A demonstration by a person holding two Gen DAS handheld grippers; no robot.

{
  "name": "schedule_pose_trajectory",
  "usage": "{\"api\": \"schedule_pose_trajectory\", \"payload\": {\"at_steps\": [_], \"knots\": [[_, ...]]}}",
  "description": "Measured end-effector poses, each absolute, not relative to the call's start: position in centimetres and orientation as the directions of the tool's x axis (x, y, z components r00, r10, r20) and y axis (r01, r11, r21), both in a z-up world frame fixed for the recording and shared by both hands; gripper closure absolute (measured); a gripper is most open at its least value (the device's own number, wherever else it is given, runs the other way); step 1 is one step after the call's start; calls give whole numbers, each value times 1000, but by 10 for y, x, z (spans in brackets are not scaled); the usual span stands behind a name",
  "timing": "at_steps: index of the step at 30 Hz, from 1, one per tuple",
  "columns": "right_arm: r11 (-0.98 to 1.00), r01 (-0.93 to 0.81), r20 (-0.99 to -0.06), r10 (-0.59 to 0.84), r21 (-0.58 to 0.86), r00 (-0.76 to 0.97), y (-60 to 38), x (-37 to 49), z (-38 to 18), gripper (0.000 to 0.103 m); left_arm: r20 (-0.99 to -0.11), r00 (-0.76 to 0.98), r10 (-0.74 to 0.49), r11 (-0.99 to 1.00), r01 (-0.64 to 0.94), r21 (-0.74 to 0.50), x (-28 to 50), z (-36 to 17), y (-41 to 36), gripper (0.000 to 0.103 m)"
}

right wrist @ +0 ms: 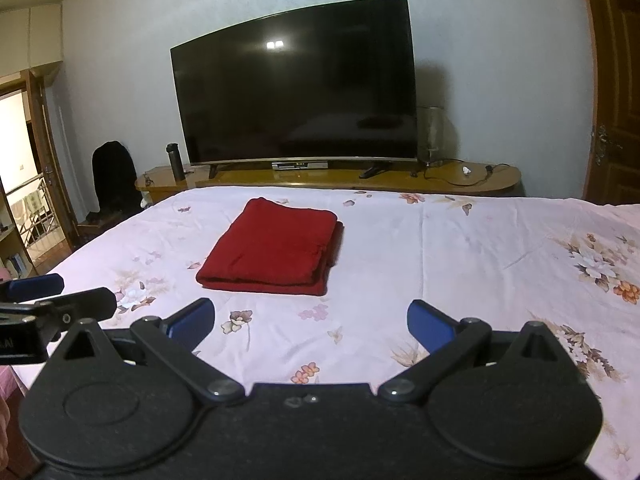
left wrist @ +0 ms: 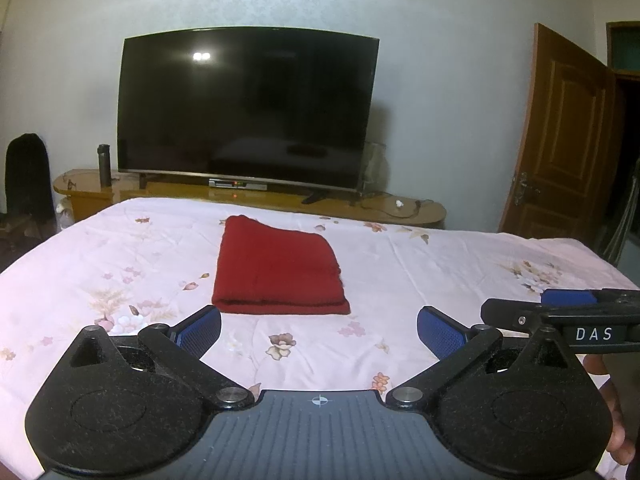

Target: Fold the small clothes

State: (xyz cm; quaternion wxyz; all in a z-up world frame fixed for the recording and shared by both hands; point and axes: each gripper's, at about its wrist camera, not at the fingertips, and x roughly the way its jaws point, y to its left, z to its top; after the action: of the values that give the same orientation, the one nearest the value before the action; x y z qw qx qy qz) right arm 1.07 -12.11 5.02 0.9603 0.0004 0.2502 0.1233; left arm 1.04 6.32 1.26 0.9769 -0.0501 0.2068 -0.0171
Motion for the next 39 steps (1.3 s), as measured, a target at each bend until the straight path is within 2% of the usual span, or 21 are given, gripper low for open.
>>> {"api": "schedule_pose_trajectory", "payload": {"at_steps": [39], "knots": [[976, -207, -474, 211, 62, 855, -136, 15, 53, 1, -397, 915, -75, 996, 49, -76, 19, 10, 57, 0]]}}
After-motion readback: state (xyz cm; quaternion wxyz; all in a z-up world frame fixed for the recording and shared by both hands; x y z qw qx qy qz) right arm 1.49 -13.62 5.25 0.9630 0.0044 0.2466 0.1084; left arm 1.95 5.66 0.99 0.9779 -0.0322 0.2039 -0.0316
